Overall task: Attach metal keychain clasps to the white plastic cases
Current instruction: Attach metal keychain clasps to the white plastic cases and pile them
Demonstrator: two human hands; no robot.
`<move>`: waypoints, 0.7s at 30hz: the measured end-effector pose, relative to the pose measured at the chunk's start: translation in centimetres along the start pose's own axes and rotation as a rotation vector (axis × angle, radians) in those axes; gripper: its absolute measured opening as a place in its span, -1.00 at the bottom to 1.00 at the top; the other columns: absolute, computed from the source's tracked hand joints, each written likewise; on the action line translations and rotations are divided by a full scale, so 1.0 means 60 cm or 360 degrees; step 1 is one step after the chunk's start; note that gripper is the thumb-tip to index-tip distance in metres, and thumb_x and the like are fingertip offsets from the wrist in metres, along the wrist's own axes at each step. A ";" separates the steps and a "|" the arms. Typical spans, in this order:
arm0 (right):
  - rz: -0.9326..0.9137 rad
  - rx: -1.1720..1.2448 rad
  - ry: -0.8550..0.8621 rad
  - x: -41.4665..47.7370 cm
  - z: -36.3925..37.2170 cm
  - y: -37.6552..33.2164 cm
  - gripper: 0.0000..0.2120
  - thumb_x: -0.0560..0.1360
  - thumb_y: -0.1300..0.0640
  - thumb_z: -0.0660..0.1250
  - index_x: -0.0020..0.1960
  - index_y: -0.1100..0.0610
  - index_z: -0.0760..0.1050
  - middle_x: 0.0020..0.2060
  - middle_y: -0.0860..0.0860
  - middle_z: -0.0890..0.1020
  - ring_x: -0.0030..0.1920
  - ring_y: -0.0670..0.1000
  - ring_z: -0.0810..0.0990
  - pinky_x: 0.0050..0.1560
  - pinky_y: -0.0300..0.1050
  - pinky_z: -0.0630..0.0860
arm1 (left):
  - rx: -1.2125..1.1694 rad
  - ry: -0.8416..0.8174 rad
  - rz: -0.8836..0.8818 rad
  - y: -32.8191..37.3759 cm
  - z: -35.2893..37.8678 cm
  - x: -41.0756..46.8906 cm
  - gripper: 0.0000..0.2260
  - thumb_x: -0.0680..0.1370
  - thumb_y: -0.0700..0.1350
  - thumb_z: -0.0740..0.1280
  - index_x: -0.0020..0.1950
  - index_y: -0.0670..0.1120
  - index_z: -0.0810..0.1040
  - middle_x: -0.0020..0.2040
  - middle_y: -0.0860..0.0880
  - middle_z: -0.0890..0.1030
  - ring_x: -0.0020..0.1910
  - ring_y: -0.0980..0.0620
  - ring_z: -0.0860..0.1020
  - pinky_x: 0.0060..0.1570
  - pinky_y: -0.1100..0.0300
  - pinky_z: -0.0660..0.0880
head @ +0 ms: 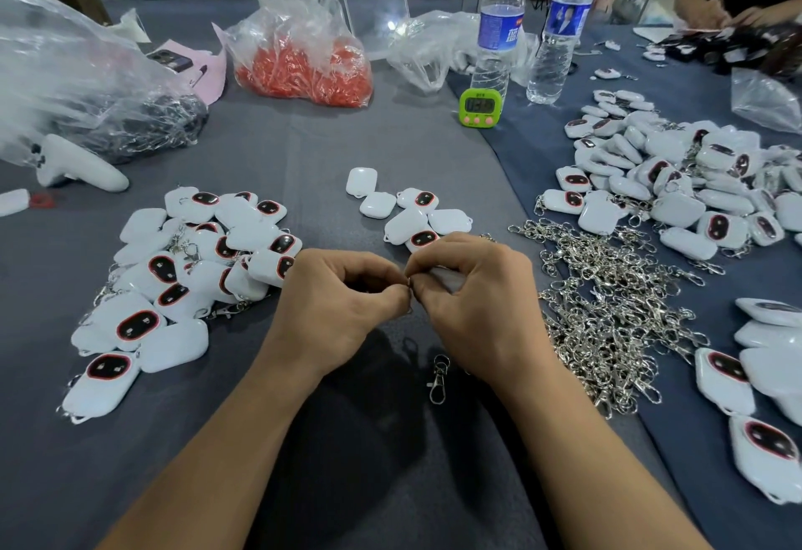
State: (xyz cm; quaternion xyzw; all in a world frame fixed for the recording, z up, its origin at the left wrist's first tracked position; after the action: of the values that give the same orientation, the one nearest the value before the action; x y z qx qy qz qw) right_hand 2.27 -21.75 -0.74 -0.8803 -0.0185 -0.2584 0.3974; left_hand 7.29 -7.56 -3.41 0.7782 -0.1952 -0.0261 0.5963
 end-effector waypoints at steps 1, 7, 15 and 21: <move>-0.0006 -0.0003 -0.0010 0.000 0.000 -0.001 -0.82 0.36 0.29 0.46 -0.25 0.01 0.65 -0.26 -0.15 0.65 -0.18 -0.14 0.60 -0.12 -0.32 0.46 | -0.0007 -0.0001 -0.0015 -0.001 0.000 0.000 -0.85 0.33 -0.17 0.50 -0.22 0.09 0.74 -0.31 0.06 0.71 -0.33 0.17 0.66 -0.28 0.36 0.53; -0.0044 0.0034 -0.0062 0.002 -0.002 -0.006 -0.82 0.38 0.30 0.48 -0.24 0.02 0.67 -0.26 -0.15 0.64 -0.18 -0.12 0.61 -0.08 -0.20 0.51 | -0.0148 -0.0031 -0.0178 -0.009 -0.002 0.000 -0.84 0.35 -0.26 0.55 -0.21 0.00 0.77 -0.27 -0.05 0.73 -0.26 0.05 0.67 -0.10 0.09 0.62; 0.0037 0.0040 0.0003 0.000 0.000 0.005 -0.85 0.38 0.23 0.50 -0.24 -0.02 0.66 -0.26 -0.17 0.67 -0.18 -0.16 0.63 -0.10 -0.30 0.49 | -0.0056 0.0121 -0.0136 -0.002 -0.002 -0.003 -0.93 0.28 -0.14 0.45 -0.29 -0.02 0.72 -0.36 -0.01 0.68 -0.37 0.11 0.56 -0.27 0.18 0.51; 0.0974 0.0919 -0.0005 -0.004 0.026 0.078 -0.74 0.48 0.08 0.43 -0.12 0.32 0.62 -0.33 0.14 0.50 -0.29 0.07 0.40 -0.19 0.02 0.33 | 0.1180 0.0629 0.0370 0.038 -0.032 -0.019 -0.90 0.28 -0.10 0.52 -0.33 0.01 0.61 -0.43 0.09 0.55 -0.39 0.08 0.45 -0.31 0.19 0.37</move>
State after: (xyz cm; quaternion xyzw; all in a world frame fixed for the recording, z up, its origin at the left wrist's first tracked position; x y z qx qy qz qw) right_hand 3.85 -23.81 -4.97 -0.6981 0.1715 -0.1114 0.6862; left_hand 6.14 -5.91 -0.93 0.9026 -0.1596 0.2626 0.3014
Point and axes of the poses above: each hand's wrist, its own x-axis towards the middle knuckle, its own z-axis out of the palm, y = z × x, the point moved 7 cm from there along x, towards the middle knuckle
